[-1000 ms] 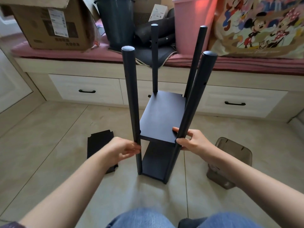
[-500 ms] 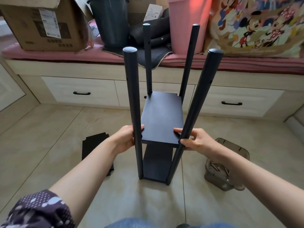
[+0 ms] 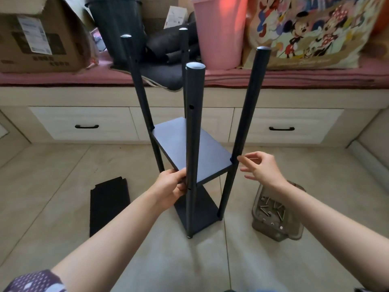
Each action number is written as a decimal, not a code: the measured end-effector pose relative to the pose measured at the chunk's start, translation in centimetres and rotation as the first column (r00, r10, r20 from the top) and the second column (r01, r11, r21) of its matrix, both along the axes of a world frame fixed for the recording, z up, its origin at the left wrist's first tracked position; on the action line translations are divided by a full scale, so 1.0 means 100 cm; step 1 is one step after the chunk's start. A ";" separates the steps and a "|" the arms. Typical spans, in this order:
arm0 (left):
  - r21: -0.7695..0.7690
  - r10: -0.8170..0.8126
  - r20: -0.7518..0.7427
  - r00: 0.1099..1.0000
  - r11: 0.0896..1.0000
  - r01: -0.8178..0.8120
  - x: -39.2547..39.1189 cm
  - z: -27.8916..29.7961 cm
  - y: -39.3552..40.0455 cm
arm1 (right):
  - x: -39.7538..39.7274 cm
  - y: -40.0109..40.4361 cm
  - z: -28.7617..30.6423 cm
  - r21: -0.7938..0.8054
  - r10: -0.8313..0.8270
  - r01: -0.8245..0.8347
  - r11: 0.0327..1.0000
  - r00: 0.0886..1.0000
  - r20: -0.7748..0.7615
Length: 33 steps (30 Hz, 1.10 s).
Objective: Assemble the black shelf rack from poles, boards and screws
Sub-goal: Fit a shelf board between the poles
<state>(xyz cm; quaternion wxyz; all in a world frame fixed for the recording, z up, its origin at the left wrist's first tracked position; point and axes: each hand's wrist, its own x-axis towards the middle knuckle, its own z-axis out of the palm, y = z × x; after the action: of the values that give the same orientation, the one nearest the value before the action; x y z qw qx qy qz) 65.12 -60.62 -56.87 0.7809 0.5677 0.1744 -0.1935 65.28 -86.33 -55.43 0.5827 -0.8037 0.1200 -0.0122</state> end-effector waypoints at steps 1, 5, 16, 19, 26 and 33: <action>-0.003 0.021 0.001 1.000 1.000 -0.021 0.001 -0.002 -0.004 | -0.005 0.005 -0.002 -0.034 -0.050 0.048 0.998 0.998 -0.031; 0.017 0.099 0.007 0.995 0.995 -0.099 0.004 -0.013 -0.015 | -0.038 0.036 -0.015 -0.268 0.049 -0.075 0.960 0.993 -0.103; -0.142 0.213 0.044 0.976 0.968 -0.205 -0.028 -0.024 -0.044 | -0.060 0.066 0.011 -0.280 0.337 -0.313 0.907 0.941 0.039; -0.226 0.149 0.047 0.988 0.965 -0.135 -0.031 -0.025 -0.047 | -0.060 0.058 0.007 -0.242 0.412 -0.387 0.890 0.909 0.060; -0.387 0.058 -0.027 0.998 0.920 -0.064 -0.022 -0.021 -0.044 | -0.053 0.046 -0.001 -0.166 0.495 -0.483 0.860 0.868 0.038; -0.497 0.145 -0.017 0.989 0.857 -0.134 -0.012 -0.021 -0.048 | -0.052 0.043 -0.003 -0.134 0.517 -0.509 0.850 0.855 0.035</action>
<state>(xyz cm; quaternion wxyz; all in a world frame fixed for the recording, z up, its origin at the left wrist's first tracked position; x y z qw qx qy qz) 63.87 -65.44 -58.99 0.9143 0.3355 0.1513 -0.1689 60.13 -82.04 -55.69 0.5193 -0.8391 -0.1202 0.1085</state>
